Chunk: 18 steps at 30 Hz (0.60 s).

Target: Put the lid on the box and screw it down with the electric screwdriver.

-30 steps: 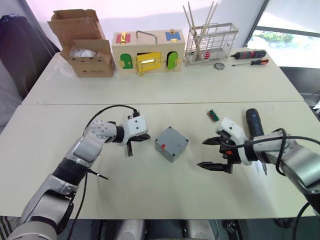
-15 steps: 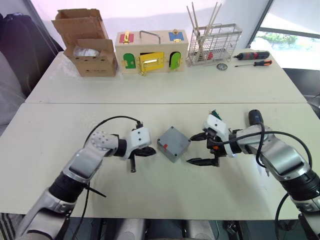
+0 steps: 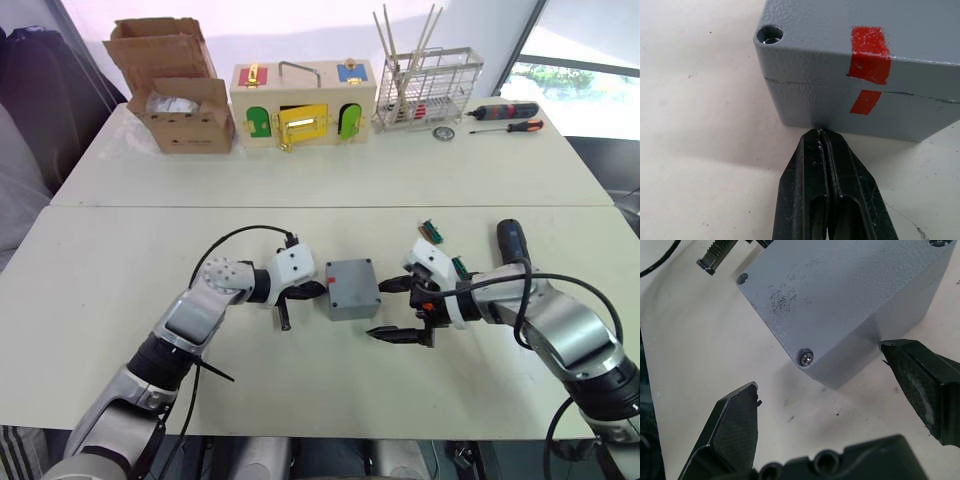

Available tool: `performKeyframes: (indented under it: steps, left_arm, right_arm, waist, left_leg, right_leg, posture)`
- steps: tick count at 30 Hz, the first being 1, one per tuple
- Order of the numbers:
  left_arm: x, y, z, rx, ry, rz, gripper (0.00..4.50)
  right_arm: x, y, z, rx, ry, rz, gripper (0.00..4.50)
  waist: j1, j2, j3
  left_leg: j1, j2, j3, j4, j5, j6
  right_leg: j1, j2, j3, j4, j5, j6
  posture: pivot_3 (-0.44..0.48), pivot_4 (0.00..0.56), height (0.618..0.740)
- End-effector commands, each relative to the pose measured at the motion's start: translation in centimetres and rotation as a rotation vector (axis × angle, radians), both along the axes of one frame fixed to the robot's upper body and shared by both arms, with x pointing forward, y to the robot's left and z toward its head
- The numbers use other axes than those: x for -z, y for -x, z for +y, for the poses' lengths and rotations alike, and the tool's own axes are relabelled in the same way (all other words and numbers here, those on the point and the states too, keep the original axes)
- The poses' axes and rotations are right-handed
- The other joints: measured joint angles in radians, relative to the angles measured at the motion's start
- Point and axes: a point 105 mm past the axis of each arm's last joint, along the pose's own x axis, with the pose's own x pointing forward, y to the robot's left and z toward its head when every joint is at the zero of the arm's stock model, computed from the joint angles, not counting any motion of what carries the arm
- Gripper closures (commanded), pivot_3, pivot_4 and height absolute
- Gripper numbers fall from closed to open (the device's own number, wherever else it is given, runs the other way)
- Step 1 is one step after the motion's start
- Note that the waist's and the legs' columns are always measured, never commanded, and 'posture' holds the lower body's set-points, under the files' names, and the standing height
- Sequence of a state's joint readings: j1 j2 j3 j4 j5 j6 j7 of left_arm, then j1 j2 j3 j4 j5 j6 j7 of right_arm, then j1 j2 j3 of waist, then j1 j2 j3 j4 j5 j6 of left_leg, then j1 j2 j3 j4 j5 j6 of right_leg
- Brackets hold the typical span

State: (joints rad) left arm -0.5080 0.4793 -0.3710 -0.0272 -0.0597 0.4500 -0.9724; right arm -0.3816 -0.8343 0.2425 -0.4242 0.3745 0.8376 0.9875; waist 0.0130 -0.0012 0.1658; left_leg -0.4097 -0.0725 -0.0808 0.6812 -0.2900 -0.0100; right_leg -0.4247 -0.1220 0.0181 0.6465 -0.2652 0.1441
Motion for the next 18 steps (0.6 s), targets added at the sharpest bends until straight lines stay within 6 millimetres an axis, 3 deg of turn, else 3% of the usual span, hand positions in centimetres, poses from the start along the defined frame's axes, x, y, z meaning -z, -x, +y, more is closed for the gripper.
performKeyframes:
  steps: [1, 4, 7, 14, 18]
  left_arm:
    - [-0.8, -0.2, -0.4, 0.01, 0.012, -0.04, 4.5]
    - [-1.0, -0.4, -0.1, -0.004, 0.012, -0.05, 4.5]
    - [-2.0, -1.0, 0.9, -0.048, 0.033, -0.077, 4.5]
    - [-3.4, -0.4, 2.4, -0.04, 0.042, -0.078, 4.5]
    - [-5.6, 0.0, 3.4, -0.04, 0.112, -0.068, 4.5]
  right_arm:
    - [-1.2, 0.4, 0.6, -0.026, -0.03, -0.046, 0.01]
    - [-1.6, 0.0, -0.6, 0.01, -0.003, -0.064, 0.01]
    - [-3.7, -0.8, -3.4, 0.145, -0.035, -0.087, 0.01]
    - [-9.8, -2.5, -9.6, 0.495, -0.378, -0.276, 0.01]
    - [-8.9, -3.3, -11.3, 0.631, -0.368, -0.351, 0.01]
  waist:
    - [0.0, 0.0, 0.0]
    - [0.0, 0.0, 0.0]
    - [0.002, 0.0, 0.0]
    - [0.0, 0.0, 0.0]
    - [-0.001, 0.0, 0.0]
  left_leg:
    - [0.0, 0.0, 0.0, 0.0, 0.0, 0.0]
    - [0.0, 0.0, 0.0, 0.0, 0.0, 0.0]
    - [0.0, 0.0, 0.0, 0.0, 0.0, 0.0]
    - [0.0, 0.0, 0.0, -0.001, 0.0, 0.0]
    - [0.0, 0.0, 0.0, -0.001, 0.0, 0.0]
  right_leg:
    - [0.0, 0.0, 0.0, 0.0, 0.0, 0.0]
    - [0.0, 0.0, 0.0, 0.0, 0.0, 0.0]
    - [0.0, 0.0, 0.0, 0.0, 0.0, 0.0]
    - [0.0, 0.0, 0.0, 0.0, 0.0, 0.0]
    - [0.0, 0.0, 0.0, 0.0, 0.0, 0.0]
  posture:
    - [0.0, 0.15, 0.73]
    - [0.0, 0.15, 0.73]
    - [0.0, 0.15, 0.73]
    - [0.0, 0.15, 0.73]
    - [0.0, 0.15, 0.73]
